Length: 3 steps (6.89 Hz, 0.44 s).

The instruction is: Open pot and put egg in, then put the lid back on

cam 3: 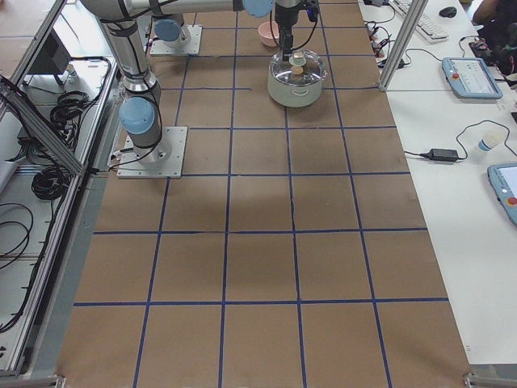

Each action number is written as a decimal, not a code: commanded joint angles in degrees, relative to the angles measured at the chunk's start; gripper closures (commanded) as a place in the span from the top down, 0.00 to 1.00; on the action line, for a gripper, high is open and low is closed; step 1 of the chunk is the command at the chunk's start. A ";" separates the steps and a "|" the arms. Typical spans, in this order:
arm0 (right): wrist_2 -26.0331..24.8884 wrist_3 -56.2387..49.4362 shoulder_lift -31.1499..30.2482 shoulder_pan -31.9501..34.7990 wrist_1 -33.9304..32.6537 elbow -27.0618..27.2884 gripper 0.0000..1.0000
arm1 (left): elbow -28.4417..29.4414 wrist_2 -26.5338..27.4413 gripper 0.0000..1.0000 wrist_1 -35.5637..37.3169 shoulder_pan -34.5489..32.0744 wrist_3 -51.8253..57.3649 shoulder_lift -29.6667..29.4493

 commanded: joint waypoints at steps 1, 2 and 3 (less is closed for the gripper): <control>-0.44 0.53 -1.95 -0.62 0.46 1.39 1.00 | 0.25 -0.12 0.99 -0.19 0.07 -0.26 0.09; -0.44 0.96 -1.95 -0.27 0.30 1.22 1.00 | 0.33 0.14 0.99 -0.20 0.07 -0.26 0.09; -0.44 1.66 -1.95 -0.44 0.38 1.04 1.00 | 0.51 0.31 0.99 -1.15 -0.02 -0.18 0.09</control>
